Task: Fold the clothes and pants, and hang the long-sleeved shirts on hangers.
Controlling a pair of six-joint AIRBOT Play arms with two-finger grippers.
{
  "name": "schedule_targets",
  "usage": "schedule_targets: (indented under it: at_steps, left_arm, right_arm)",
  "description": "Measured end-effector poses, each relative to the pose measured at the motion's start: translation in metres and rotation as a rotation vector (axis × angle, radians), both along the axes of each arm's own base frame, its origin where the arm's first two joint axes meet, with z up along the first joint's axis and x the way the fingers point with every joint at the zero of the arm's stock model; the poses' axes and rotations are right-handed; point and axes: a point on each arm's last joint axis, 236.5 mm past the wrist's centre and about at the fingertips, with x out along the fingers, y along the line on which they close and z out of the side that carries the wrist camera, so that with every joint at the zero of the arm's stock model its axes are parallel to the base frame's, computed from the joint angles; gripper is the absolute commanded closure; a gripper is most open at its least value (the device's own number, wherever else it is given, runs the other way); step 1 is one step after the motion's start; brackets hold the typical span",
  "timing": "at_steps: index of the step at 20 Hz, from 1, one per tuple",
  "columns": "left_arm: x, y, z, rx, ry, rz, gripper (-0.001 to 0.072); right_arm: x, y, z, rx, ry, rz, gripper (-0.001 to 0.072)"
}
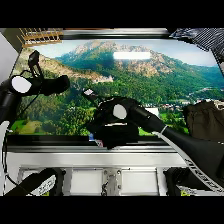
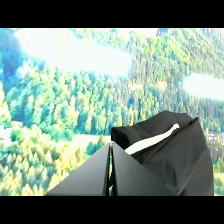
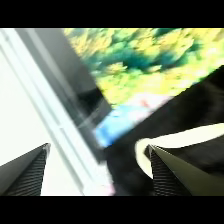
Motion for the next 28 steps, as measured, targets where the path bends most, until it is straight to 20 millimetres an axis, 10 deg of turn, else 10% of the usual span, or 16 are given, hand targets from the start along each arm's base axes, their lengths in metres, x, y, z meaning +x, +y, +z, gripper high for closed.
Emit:
schedule_targets:
  at_steps: [7, 11, 14, 20, 24, 28]
  left_arm:
    - [-0.026, -0.044, -0.011, 0.015, 0.024, -0.131, 0.0694]
    - [-0.042, -0.071, -0.034, 0.020, 0.050, -0.193, 0.0694]
    - [-0.050, -0.079, -0.045, 0.021, 0.067, -0.211, 0.0694]
    - [-0.053, -0.083, -0.050, 0.017, 0.074, -0.217, 0.0694]
    - [-0.054, -0.083, -0.051, 0.016, 0.075, -0.217, 0.0694]
    - [-0.054, -0.084, -0.051, 0.016, 0.078, -0.218, 0.0694]
  right_arm:
    - [0.063, -0.197, -0.057, -0.109, 0.157, -0.366, 0.0005]
    - [0.066, -0.248, -0.088, -0.037, 0.312, -0.480, 0.0005]
    - [0.064, -0.240, -0.108, 0.042, 0.408, -0.480, 0.0005]
    - [0.043, -0.164, -0.132, 0.197, 0.569, -0.373, 0.0020]
    - [0.031, -0.120, -0.134, 0.265, 0.594, -0.316, 0.0678]
    - [0.041, -0.104, -0.114, 0.332, 0.543, -0.290, 0.0678]
